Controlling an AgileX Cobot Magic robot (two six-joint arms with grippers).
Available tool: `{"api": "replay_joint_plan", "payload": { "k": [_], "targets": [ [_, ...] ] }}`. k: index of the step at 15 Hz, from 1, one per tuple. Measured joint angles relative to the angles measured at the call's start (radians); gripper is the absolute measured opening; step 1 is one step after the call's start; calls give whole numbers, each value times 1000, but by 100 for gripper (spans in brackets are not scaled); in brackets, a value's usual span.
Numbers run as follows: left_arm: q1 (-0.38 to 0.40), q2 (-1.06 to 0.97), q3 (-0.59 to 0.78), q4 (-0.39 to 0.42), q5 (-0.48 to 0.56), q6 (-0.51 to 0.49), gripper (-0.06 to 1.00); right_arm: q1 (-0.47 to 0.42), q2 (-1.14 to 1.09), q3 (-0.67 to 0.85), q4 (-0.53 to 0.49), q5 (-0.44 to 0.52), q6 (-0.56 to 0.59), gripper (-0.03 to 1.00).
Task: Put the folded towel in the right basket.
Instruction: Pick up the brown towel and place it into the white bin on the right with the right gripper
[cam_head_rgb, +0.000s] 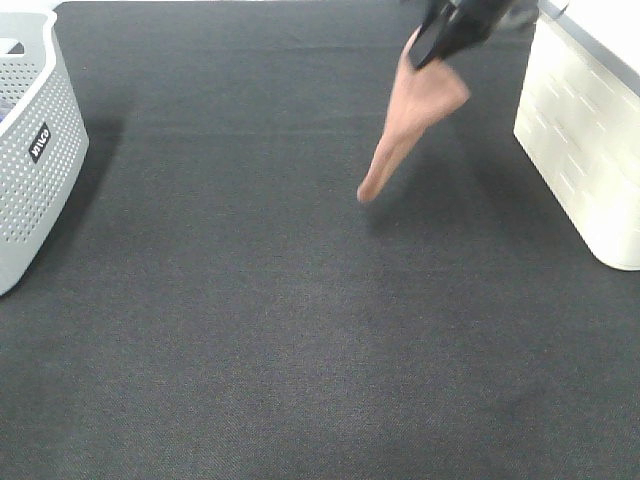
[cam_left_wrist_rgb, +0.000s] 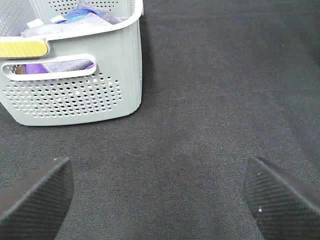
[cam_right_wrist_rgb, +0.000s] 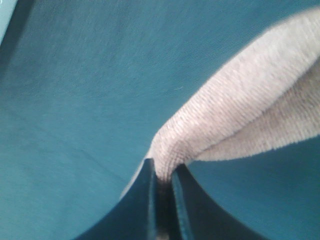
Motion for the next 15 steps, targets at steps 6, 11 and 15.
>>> {"api": "replay_joint_plan", "payload": {
  "k": [6, 11, 15],
  "targets": [
    [0, 0, 0, 0, 0, 0, 88, -28, -212, 0, -269, 9, 127, 2],
    [0, 0, 0, 0, 0, 0, 88, -245, -276, 0, -278, 22, 161, 2],
    [0, 0, 0, 0, 0, 0, 88, -396, -270, 0, -244, 9, 163, 2]
  ]
}}
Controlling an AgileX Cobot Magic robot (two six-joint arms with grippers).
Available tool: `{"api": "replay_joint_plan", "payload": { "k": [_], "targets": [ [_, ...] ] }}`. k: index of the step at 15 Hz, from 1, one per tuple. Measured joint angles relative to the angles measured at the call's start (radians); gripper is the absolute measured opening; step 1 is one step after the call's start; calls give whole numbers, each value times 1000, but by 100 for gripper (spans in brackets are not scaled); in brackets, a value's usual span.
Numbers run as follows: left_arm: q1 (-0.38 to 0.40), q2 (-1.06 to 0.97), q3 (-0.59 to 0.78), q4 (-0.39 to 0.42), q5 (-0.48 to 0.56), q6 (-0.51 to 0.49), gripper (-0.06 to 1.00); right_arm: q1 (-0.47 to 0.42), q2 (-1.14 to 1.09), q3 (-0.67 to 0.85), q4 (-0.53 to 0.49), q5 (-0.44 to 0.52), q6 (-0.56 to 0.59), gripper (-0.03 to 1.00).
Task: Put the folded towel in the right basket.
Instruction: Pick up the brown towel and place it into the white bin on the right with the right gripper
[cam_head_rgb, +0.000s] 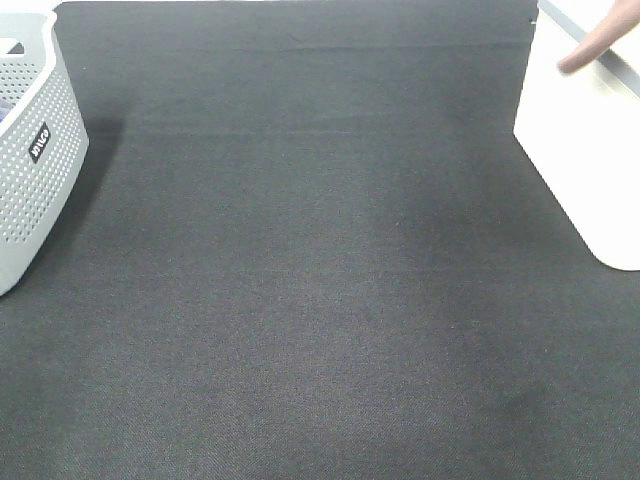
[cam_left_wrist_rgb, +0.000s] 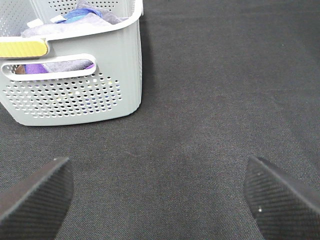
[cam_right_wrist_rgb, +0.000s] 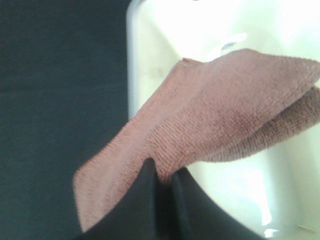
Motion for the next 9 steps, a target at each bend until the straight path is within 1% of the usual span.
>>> {"api": "replay_joint_plan", "payload": {
  "k": [2, 4, 6, 7, 8, 9],
  "targets": [
    [0, 0, 0, 0, 0, 0, 88, -50, 35, 0, 0, -4, 0, 2],
    [0, 0, 0, 0, 0, 0, 88, -80, 96, 0, 0, -16, 1, 2],
    [0, 0, 0, 0, 0, 0, 88, -91, 177, 0, -1, -33, 10, 2],
    [0, 0, 0, 0, 0, 0, 88, -91, 200, 0, -1, -33, 33, 2],
    [0, 0, 0, 0, 0, 0, 88, -91, 219, 0, -3, -34, 64, 5],
    [0, 0, 0, 0, 0, 0, 88, -91, 232, 0, -16, -34, 87, 12]
  ]
}}
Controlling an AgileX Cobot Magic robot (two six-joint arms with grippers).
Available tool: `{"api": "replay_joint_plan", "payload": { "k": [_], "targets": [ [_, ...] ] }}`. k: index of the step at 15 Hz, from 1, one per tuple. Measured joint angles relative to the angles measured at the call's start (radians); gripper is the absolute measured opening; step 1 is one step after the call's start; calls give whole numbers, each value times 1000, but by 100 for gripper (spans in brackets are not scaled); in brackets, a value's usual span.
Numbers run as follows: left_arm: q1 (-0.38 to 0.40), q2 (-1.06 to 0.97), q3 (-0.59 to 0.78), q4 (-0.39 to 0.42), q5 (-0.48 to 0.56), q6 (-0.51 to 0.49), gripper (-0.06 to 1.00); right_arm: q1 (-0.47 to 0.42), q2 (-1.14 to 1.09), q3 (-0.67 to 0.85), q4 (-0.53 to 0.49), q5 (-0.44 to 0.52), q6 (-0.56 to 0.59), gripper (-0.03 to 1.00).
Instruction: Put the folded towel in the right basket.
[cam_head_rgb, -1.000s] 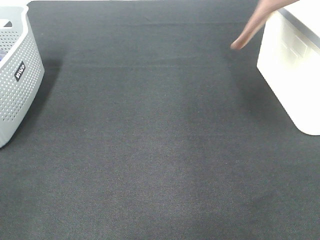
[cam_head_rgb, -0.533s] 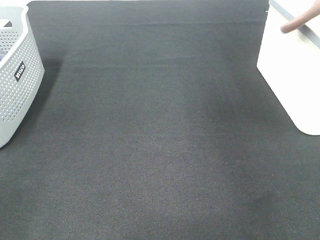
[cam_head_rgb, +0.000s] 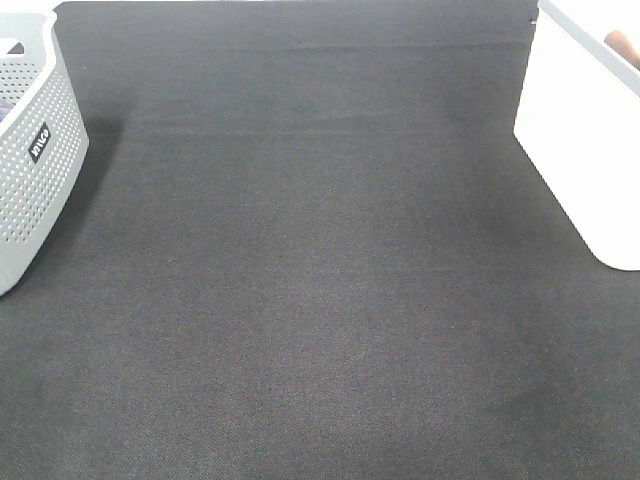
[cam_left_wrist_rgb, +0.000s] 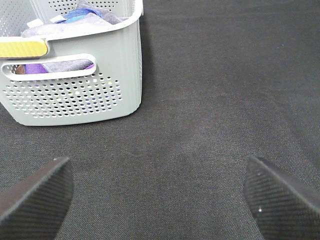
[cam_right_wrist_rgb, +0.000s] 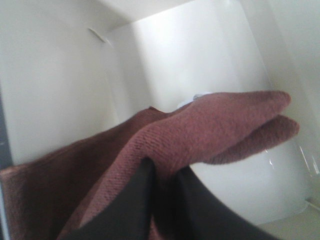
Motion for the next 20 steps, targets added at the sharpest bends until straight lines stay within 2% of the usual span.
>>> {"api": "replay_joint_plan", "payload": {
  "k": [3, 4, 6, 9, 12, 14, 17, 20],
  "targets": [
    [0, 0, 0, 0, 0, 0, 88, 0, 9, 0, -41, -16, 38, 47],
    [0, 0, 0, 0, 0, 0, 88, 0, 9, 0, -46, -20, 44, 55],
    [0, 0, 0, 0, 0, 0, 88, 0, 8, 0, 7, -18, 47, 62],
    [0, 0, 0, 0, 0, 0, 88, 6, -41, 0, 111, -7, 32, 63],
    [0, 0, 0, 0, 0, 0, 88, 44, -84, 0, 119, 6, 19, 63],
    [0, 0, 0, 0, 0, 0, 88, 113, -123, 0, 119, 40, 18, 63],
    [0, 0, 0, 0, 0, 0, 88, 243, -167, 0, 42, 135, 19, 63],
    [0, 0, 0, 0, 0, 0, 88, 320, -217, 0, -49, 140, 38, 63]
  ]
}}
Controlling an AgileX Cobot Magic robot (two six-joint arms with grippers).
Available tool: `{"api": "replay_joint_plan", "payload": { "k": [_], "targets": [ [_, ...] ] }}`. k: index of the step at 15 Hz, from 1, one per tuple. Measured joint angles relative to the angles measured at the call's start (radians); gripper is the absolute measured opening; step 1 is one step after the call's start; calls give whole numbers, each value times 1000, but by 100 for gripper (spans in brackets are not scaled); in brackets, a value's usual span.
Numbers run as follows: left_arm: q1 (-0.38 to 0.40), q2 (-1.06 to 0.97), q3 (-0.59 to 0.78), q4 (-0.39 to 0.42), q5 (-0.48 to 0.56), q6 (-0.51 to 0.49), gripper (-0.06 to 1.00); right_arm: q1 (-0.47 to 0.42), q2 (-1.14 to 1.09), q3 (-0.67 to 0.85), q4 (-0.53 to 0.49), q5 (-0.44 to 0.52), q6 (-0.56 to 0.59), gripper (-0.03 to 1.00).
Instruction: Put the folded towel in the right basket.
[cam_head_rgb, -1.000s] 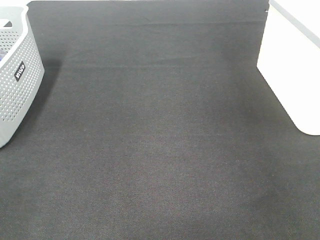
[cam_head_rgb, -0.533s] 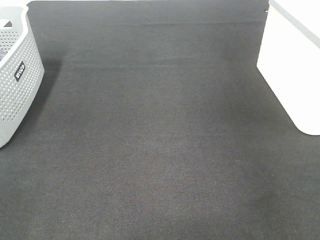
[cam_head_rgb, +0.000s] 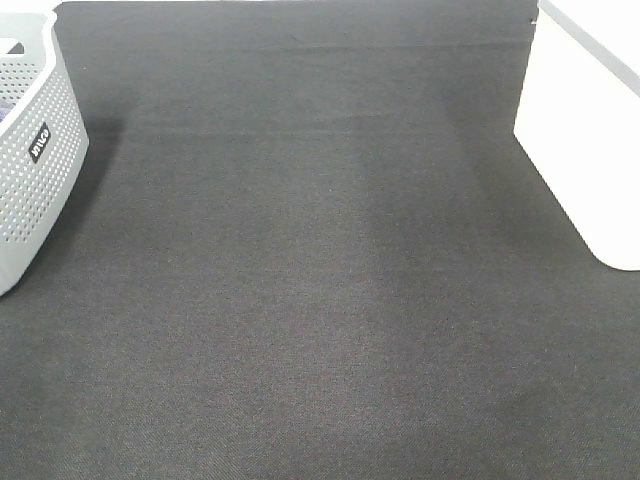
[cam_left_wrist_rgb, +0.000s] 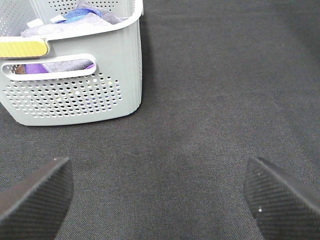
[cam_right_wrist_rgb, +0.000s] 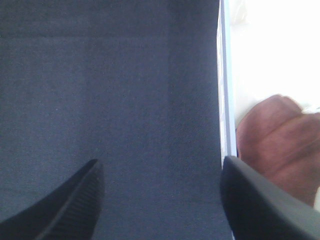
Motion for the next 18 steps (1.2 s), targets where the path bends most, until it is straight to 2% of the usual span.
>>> {"api": "replay_joint_plan", "payload": {
  "k": [4, 6, 11, 15, 16, 18],
  "targets": [
    [0, 0, 0, 0, 0, 0, 88, 19, -130, 12, -32, -1, 30, 63],
    [0, 0, 0, 0, 0, 0, 88, 19, -276, 134, -39, -1, 31, 63],
    [0, 0, 0, 0, 0, 0, 88, 19, -620, 618, -40, 0, 31, 63],
    [0, 0, 0, 0, 0, 0, 88, 19, -958, 1095, -62, 0, 33, 63],
    [0, 0, 0, 0, 0, 0, 88, 19, -958, 1095, -62, 0, 33, 63],
    [0, 0, 0, 0, 0, 0, 88, 19, -1111, 1251, -79, 0, 33, 63]
  ]
}}
